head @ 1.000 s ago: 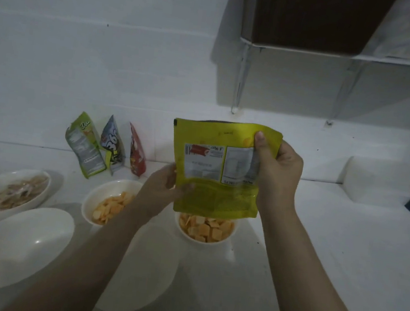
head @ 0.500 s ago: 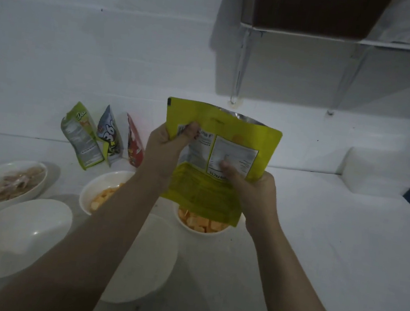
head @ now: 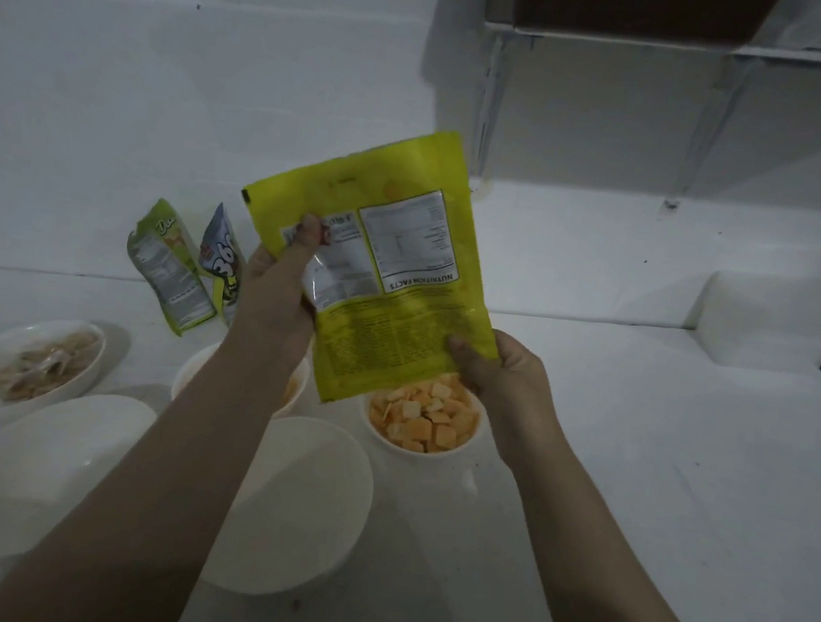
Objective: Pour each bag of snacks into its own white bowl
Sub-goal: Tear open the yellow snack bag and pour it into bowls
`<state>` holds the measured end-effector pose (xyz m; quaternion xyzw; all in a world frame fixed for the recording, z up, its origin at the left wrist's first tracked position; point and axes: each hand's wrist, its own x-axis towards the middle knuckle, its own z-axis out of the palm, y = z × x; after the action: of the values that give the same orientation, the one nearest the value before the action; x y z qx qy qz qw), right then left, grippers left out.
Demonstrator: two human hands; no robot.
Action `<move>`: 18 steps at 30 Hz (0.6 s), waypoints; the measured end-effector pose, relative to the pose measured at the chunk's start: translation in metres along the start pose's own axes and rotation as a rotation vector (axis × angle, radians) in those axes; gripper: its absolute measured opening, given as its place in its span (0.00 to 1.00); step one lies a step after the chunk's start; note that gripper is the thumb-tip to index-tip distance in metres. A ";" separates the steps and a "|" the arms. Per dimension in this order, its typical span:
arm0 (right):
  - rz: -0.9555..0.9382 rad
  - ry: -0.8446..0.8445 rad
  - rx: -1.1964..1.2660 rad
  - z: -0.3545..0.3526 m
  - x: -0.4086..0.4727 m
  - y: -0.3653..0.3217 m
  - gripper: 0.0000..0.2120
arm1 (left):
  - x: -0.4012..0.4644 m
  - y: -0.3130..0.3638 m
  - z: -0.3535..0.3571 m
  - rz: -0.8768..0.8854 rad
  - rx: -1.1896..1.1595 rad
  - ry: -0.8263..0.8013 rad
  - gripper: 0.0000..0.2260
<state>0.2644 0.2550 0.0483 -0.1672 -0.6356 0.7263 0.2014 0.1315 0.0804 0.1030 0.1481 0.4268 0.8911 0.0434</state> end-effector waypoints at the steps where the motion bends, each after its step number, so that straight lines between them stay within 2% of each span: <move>1: 0.043 -0.006 0.062 0.004 -0.002 0.004 0.09 | -0.002 0.001 -0.003 -0.015 -0.003 0.030 0.05; 5: 0.213 -0.166 0.241 0.021 -0.015 0.011 0.11 | -0.010 0.005 -0.015 -0.064 -0.058 0.123 0.14; 9: 0.179 -0.259 0.158 0.036 -0.030 0.009 0.13 | -0.013 0.006 -0.035 -0.151 -0.149 0.129 0.31; 11: 0.096 -0.192 0.086 0.045 -0.038 0.006 0.11 | -0.015 0.005 -0.043 -0.175 -0.188 0.044 0.33; 15: -0.089 0.049 -0.002 0.054 -0.050 -0.008 0.09 | -0.025 0.006 -0.049 -0.208 -0.193 -0.069 0.33; 18: -0.207 0.174 -0.051 0.058 -0.065 -0.022 0.09 | -0.034 0.011 -0.047 -0.322 -0.205 -0.153 0.30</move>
<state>0.2935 0.1753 0.0774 -0.1683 -0.6478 0.6680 0.3253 0.1503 0.0310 0.0758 0.1401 0.3474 0.8976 0.2323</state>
